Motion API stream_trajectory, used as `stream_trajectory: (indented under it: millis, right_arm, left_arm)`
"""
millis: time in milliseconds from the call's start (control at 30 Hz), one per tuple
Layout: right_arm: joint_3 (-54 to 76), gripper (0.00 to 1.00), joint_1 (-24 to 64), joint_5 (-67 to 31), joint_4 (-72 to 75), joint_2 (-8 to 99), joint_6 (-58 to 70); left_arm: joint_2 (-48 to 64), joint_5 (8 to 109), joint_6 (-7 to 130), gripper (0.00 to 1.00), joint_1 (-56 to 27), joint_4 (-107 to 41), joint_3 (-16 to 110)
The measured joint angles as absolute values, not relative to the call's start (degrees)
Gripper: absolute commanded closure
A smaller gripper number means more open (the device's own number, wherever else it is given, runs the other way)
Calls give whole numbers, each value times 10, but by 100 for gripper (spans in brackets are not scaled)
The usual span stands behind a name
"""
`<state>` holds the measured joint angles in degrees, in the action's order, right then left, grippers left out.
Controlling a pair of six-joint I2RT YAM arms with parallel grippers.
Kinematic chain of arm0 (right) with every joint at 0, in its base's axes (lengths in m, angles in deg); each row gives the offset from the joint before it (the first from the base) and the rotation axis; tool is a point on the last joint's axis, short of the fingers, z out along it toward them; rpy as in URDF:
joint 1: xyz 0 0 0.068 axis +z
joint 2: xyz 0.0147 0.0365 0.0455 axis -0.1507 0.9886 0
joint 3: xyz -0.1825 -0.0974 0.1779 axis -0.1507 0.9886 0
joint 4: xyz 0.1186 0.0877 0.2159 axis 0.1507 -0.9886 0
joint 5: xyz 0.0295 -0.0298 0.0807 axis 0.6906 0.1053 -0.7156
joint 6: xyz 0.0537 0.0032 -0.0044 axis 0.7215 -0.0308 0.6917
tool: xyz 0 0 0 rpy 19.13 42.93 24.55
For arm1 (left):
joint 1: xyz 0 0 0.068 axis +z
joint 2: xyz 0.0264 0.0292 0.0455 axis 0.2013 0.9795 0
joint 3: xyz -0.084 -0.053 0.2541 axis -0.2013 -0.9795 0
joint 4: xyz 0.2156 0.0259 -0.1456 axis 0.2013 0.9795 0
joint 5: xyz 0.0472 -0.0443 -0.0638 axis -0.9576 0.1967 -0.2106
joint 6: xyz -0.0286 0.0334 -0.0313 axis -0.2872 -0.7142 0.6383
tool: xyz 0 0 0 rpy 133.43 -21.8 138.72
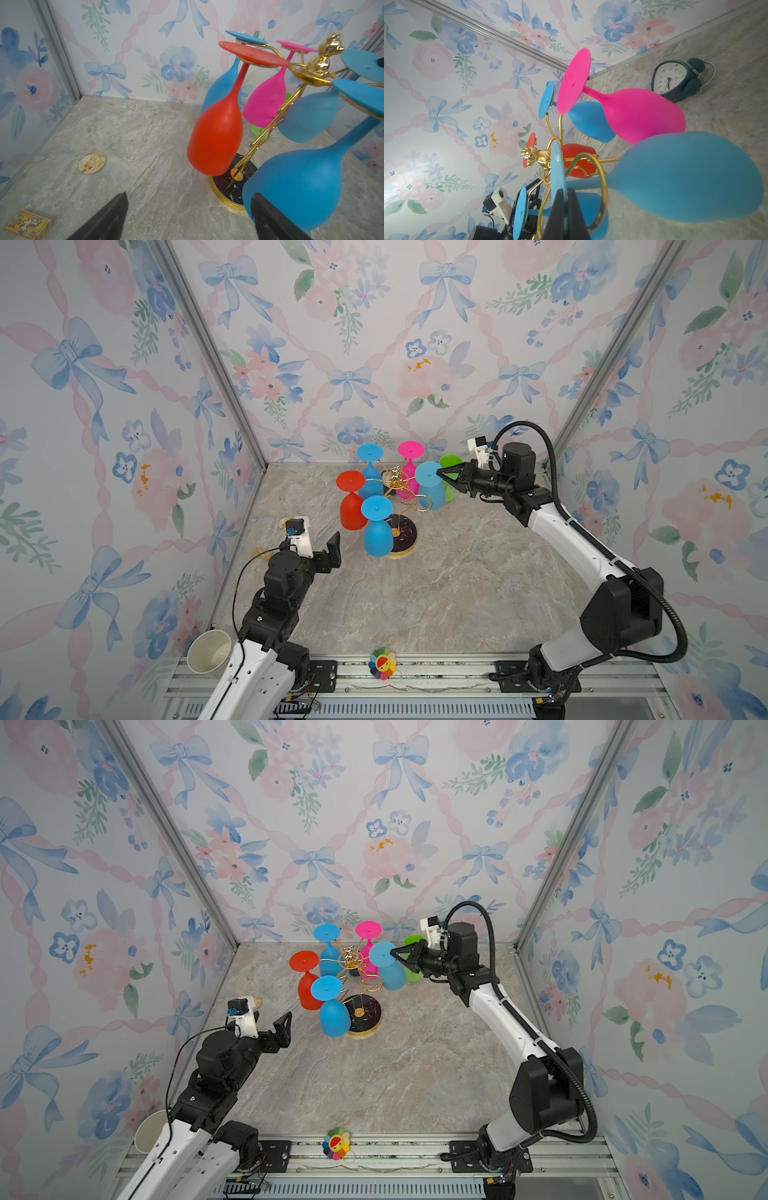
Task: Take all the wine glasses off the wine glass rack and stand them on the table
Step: 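Pull the cyan glass off its rack arm with the right gripper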
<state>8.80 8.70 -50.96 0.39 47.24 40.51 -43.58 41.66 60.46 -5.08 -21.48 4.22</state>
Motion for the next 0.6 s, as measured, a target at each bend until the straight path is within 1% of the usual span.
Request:
stream_trajectory:
  millis: [600]
  right_arm:
    - [85,100,97,-513,-30,459,367]
  left_arm:
    - [-436,419,605,5,-49,-215,42]
